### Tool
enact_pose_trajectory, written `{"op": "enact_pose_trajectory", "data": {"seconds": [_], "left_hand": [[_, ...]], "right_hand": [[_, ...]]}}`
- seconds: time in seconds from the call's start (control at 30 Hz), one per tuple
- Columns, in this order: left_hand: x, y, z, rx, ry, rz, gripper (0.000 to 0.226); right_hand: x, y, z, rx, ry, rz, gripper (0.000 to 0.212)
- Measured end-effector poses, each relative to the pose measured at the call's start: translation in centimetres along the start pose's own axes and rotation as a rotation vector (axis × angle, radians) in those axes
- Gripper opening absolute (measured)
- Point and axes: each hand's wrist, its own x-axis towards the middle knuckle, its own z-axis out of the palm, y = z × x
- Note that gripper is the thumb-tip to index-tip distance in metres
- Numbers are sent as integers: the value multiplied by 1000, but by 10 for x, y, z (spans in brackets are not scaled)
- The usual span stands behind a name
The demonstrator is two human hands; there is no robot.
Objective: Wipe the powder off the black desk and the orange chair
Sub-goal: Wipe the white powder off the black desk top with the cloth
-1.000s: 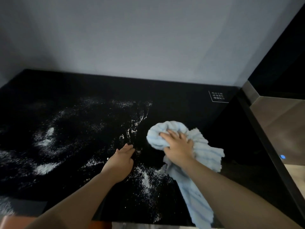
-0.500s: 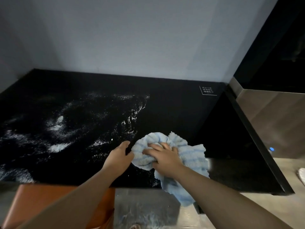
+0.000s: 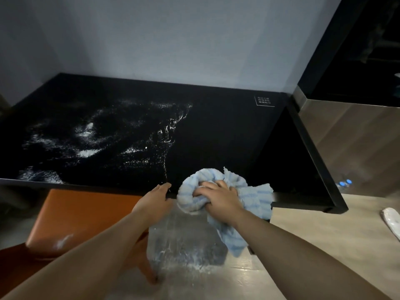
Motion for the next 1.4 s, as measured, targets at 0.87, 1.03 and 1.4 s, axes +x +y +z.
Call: {"op": "enact_pose_trajectory", "data": {"seconds": [0.87, 1.03, 1.4], "left_hand": [[-21, 16, 15, 218, -30, 257, 46], [-19, 16, 9, 238, -6, 227, 48], [-17, 33, 2, 120, 78, 170, 46]], "right_hand": [[-91, 16, 10, 40, 246, 388, 55], [-93, 21, -4, 157, 237, 522, 49], [-68, 20, -19, 317, 300, 494, 47]]}}
